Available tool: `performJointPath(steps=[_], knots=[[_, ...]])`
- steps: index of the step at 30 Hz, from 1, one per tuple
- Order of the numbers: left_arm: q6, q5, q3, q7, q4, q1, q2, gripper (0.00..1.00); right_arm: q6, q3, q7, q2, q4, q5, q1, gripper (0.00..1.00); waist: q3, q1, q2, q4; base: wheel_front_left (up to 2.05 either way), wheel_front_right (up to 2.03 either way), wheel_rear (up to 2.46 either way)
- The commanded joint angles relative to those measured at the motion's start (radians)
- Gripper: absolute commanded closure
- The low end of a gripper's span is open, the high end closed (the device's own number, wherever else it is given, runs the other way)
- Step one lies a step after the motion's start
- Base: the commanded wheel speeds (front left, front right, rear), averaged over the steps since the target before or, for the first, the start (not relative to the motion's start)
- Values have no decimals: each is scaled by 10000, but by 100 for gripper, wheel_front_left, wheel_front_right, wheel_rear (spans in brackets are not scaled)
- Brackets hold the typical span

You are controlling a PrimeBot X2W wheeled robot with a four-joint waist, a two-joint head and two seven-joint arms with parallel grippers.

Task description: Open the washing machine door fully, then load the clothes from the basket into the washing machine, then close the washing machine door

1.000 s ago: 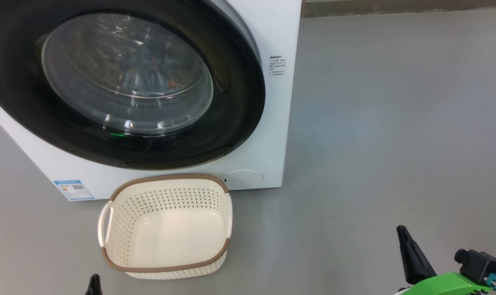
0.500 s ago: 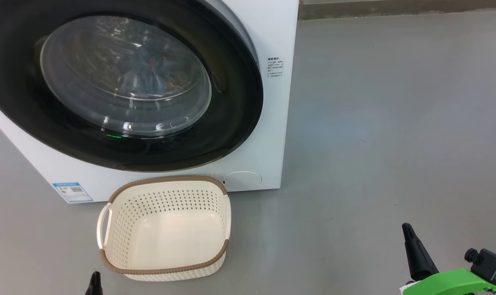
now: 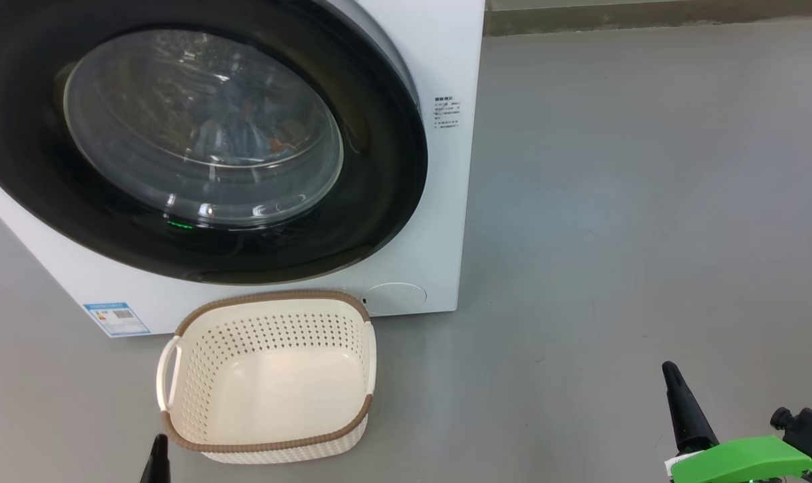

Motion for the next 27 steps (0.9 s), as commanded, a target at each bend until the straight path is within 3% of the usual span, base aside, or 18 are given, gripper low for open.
performJointPath(steps=[1,27], knots=[[-65,-330,213,73,-180,-531,187,100,-31,49,76,-37,-219,377,-424,100,-6,0,0,-7,0,0,0],[-168,-3049,302,836,-105,-1018,258,100,-43,-128,847,-11,-197,3443,-624,100,-106,-1,0,-120,0,0,0]])
